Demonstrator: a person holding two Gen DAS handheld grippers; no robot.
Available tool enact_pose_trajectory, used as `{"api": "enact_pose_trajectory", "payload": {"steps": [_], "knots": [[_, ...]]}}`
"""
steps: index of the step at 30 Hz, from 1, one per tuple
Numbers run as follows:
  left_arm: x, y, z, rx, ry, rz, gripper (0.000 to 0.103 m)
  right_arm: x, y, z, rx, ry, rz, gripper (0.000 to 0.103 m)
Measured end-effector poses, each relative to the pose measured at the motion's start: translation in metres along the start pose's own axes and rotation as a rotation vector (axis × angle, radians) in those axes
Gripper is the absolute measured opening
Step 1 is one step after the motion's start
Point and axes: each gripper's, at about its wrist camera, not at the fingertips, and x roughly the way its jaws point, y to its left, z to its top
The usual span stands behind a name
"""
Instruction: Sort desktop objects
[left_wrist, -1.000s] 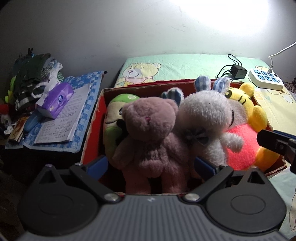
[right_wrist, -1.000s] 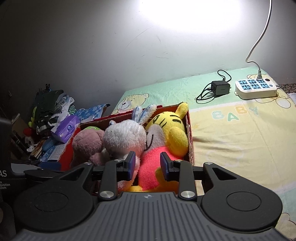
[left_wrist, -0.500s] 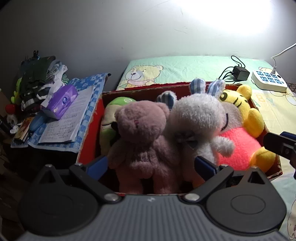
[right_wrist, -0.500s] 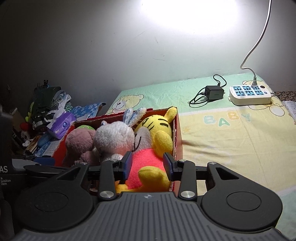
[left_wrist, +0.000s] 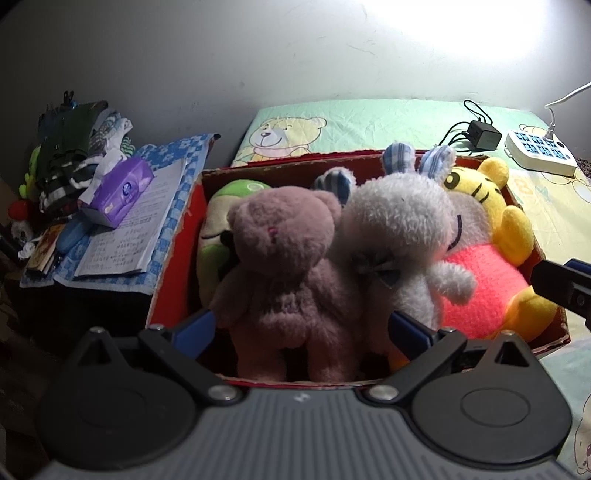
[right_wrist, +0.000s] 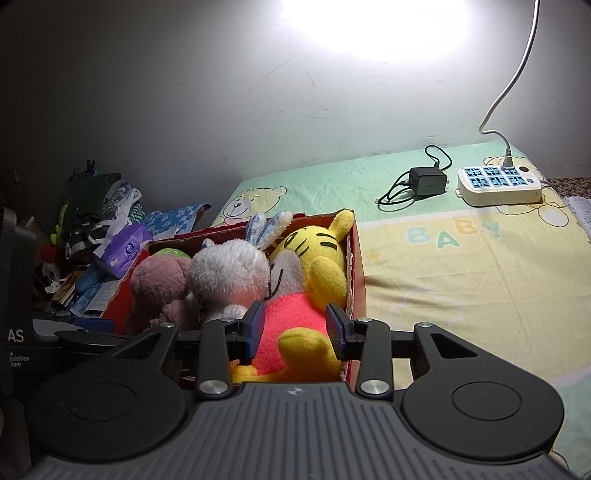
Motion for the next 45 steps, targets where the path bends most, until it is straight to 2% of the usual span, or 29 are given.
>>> {"api": "enact_pose_trajectory", "payload": {"steps": [24,45], "knots": [[0.013,0.009,0.005,-0.003,0.023,-0.017,0.100,0.010,0.009,0.001,-0.009,0.005,-0.019,0.040],[0.011,0.010,0.002,-0.024,0.034,0.007,0.100,0.007,0.006,0.001,-0.024,0.006,-0.010,0.040]]}}
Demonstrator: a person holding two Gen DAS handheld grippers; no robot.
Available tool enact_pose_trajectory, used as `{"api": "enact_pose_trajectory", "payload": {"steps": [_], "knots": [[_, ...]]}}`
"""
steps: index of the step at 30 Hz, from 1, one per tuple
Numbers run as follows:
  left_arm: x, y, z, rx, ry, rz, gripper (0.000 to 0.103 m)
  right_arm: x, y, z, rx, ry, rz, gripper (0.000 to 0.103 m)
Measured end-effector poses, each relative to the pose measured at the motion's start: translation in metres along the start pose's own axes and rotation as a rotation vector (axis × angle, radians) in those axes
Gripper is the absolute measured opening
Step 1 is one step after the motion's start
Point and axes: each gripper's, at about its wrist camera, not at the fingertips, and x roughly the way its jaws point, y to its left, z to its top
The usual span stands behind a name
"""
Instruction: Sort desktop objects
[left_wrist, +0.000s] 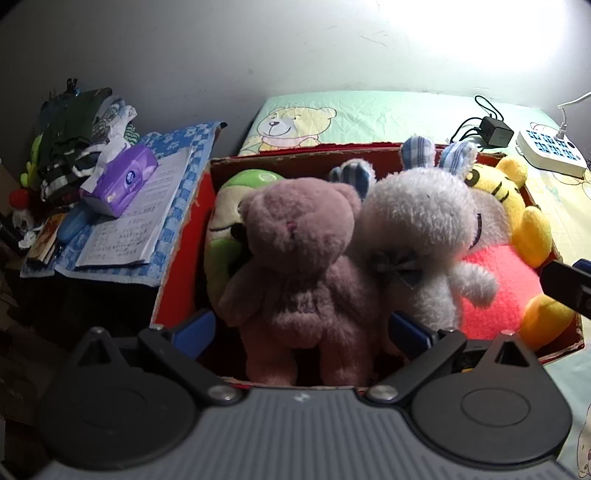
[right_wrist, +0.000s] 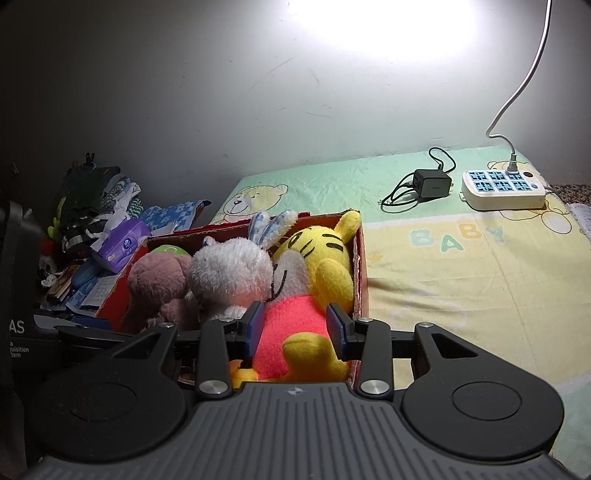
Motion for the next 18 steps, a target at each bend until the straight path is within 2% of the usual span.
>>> {"api": "enact_pose_trajectory", "payload": {"steps": [15,18], "knots": [[-0.002,0.006,-0.006,0.009,0.000,-0.002,0.100,-0.002,0.011,-0.005,-0.008,-0.002,-0.003,0.041],[-0.002,0.009,-0.007,0.010,-0.001,-0.003,0.100,-0.003,0.014,-0.006,-0.008,-0.005,-0.007,0.045]]}}
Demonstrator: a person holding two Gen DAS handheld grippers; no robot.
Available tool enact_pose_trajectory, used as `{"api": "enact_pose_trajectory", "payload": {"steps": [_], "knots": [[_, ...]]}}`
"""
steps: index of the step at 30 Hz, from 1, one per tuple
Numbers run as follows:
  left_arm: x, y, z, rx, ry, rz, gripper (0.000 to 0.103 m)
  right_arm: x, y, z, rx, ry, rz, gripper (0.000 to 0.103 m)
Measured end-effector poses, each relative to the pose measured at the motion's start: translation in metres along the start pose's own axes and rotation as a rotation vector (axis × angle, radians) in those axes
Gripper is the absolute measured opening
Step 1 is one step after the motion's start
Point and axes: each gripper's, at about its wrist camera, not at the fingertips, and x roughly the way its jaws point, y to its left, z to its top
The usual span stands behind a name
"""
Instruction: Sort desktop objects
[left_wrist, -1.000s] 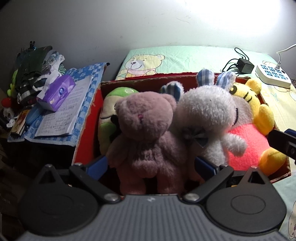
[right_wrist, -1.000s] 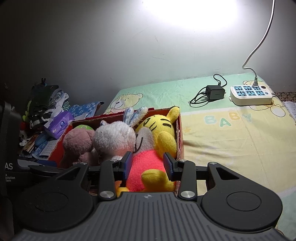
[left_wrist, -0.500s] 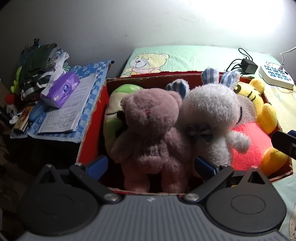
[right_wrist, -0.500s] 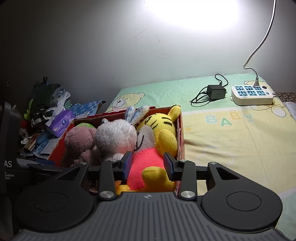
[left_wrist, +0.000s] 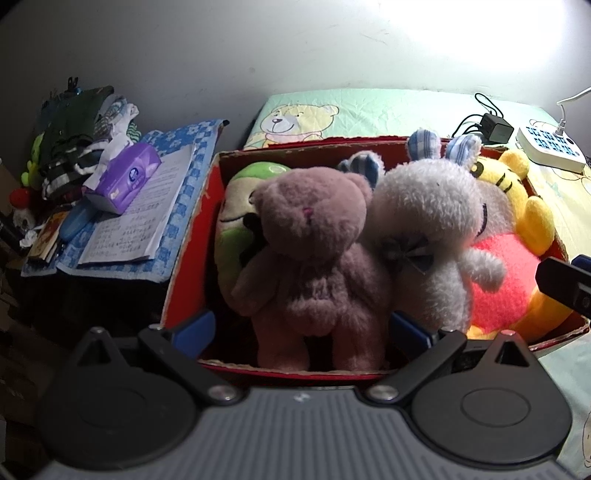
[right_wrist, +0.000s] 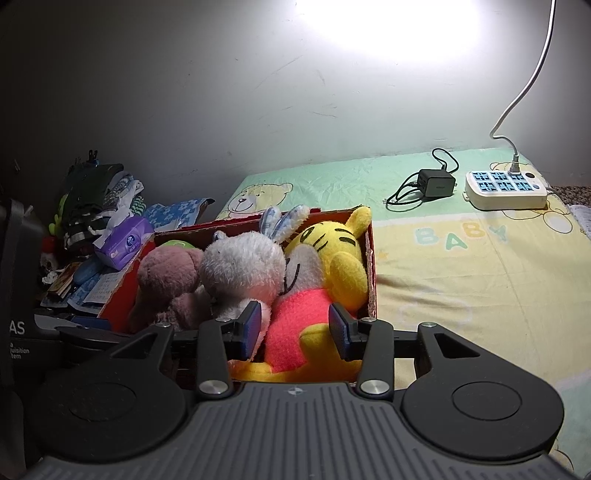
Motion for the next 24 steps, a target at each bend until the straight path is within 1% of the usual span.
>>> {"api": "enact_pose_trajectory", "payload": {"steps": [5,13,16,20,24], "knots": [[-0.002,0.005,-0.003,0.008,-0.010,0.006,0.100,0.000,0.004,-0.001,0.002,-0.004,-0.006,0.045],[-0.006,0.016,-0.002,0.021,-0.019,-0.008,0.100,-0.002,0.019,-0.002,0.000,-0.013,0.000,0.045],[-0.007,0.019,-0.001,0.030,-0.021,-0.021,0.101,-0.002,0.025,-0.003,-0.002,-0.015,-0.004,0.045],[-0.005,0.026,0.001,0.020,-0.012,-0.062,0.101,-0.002,0.031,-0.002,0.001,-0.022,-0.011,0.045],[-0.007,0.032,0.003,0.015,-0.038,-0.067,0.101,-0.002,0.034,0.000,0.012,-0.036,-0.029,0.046]]}}
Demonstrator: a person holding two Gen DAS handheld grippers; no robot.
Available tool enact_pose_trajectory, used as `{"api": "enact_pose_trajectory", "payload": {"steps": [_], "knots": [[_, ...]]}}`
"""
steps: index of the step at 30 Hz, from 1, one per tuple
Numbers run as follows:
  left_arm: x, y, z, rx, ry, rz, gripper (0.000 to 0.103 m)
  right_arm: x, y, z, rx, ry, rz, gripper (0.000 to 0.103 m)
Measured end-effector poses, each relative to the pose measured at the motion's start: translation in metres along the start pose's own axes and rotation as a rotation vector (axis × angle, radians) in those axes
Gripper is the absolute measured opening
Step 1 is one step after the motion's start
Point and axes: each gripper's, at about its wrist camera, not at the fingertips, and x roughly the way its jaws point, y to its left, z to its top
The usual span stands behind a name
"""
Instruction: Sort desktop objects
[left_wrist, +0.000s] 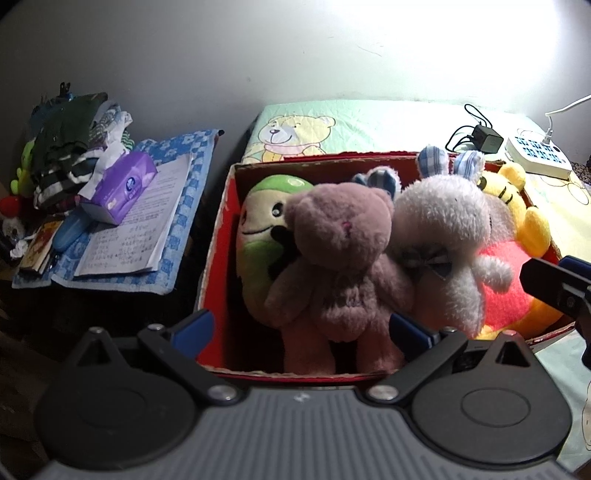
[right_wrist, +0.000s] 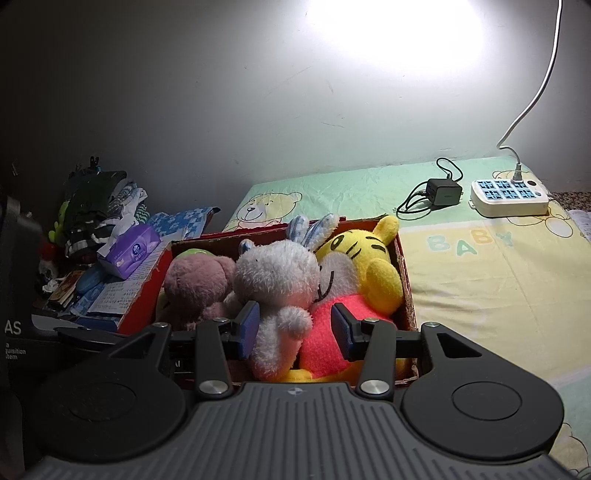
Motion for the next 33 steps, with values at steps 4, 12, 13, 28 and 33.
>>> {"api": "enact_pose_trajectory", "payload": {"steps": [4,12,13,28,33], "knots": [[0.000,0.004,0.002,-0.001,0.002,-0.049,0.102,0.000,0.003,0.001,0.012,-0.004,-0.013,0.047],[0.001,0.013,0.004,-0.025,0.007,-0.096,0.102,-0.001,0.006,0.004,0.032,-0.020,-0.051,0.051],[0.002,0.013,0.005,-0.022,0.002,-0.078,0.102,-0.001,0.006,0.005,0.034,-0.021,-0.056,0.054],[0.006,0.014,0.006,0.037,0.037,-0.035,0.102,0.009,0.020,0.003,0.013,0.025,-0.108,0.058],[0.007,0.016,0.005,0.038,0.036,-0.041,0.102,0.015,0.022,0.002,0.021,0.054,-0.145,0.060]]}}
